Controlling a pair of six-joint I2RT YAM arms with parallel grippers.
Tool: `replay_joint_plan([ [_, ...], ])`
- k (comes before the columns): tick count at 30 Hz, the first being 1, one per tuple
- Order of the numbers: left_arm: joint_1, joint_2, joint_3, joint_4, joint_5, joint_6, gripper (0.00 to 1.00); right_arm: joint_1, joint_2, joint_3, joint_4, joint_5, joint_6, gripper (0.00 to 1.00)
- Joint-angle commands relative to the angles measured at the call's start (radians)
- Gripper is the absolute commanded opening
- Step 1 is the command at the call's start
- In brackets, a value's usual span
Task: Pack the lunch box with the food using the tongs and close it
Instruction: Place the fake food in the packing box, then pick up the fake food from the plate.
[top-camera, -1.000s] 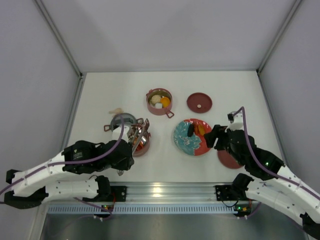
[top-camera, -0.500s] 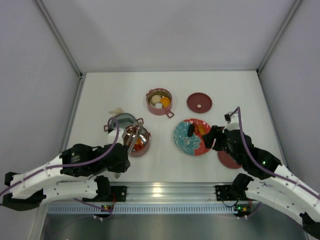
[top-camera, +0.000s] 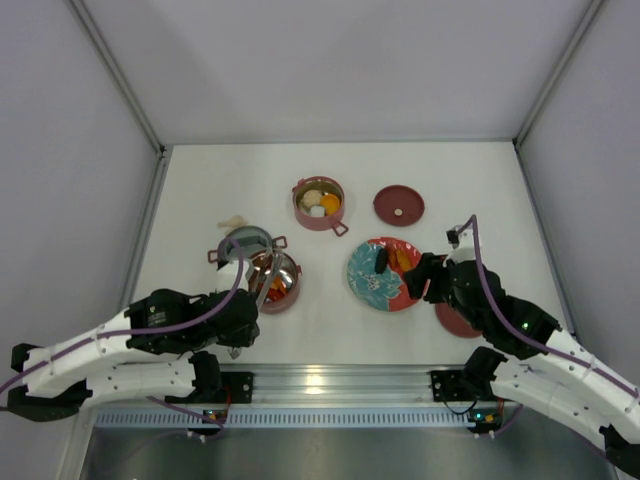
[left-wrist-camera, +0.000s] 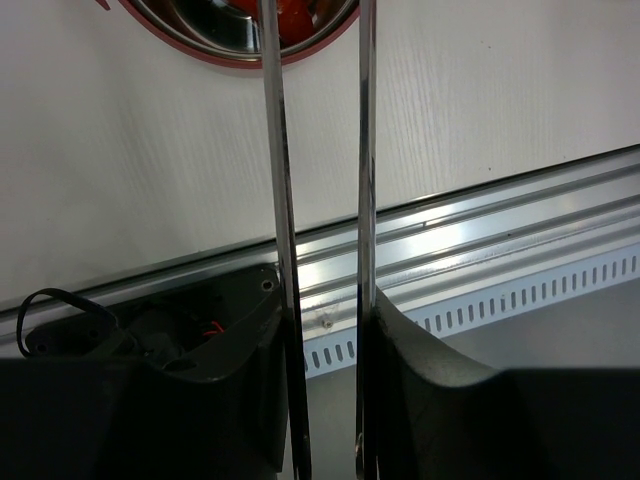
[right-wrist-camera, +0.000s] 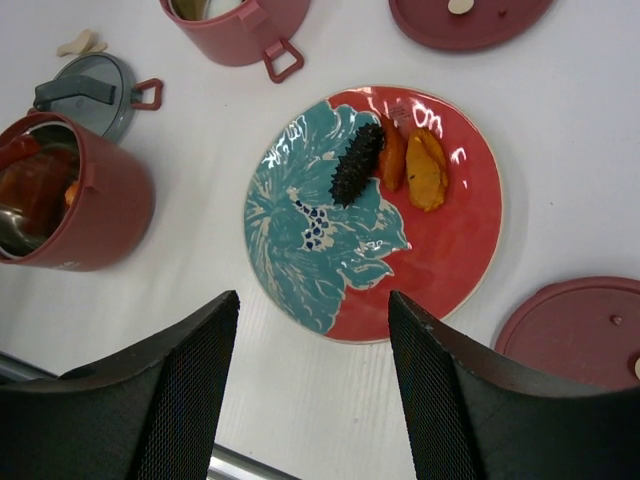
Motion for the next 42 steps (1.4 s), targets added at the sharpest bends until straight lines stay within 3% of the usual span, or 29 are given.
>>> replay_joint_plan([
  [1, -0.004, -0.002, 0.017, -0.152, -0.011, -0.008, 0.36, 0.015, 0.0, 0.0, 0.056, 0.0, -0.002, 0.61],
  [9, -0.004, 0.018, 0.046, -0.152, -0.017, 0.003, 0.42, 0.015, -0.002, -0.01, 0.065, -0.003, 0.001, 0.61],
  [17, -0.004, 0.09, 0.115, -0.097, -0.022, 0.059, 0.42, 0.016, -0.005, -0.011, 0.062, -0.001, 0.002, 0.61],
  [33, 0.005, 0.624, 0.347, 0.342, 0.064, 0.398, 0.47, 0.015, -0.063, 0.069, -0.056, 0.056, -0.004, 0.61],
  [42, 0.084, 0.79, 0.358, 0.503, 0.19, 0.475, 0.47, 0.016, -0.1, 0.101, -0.107, 0.071, -0.007, 0.61],
])
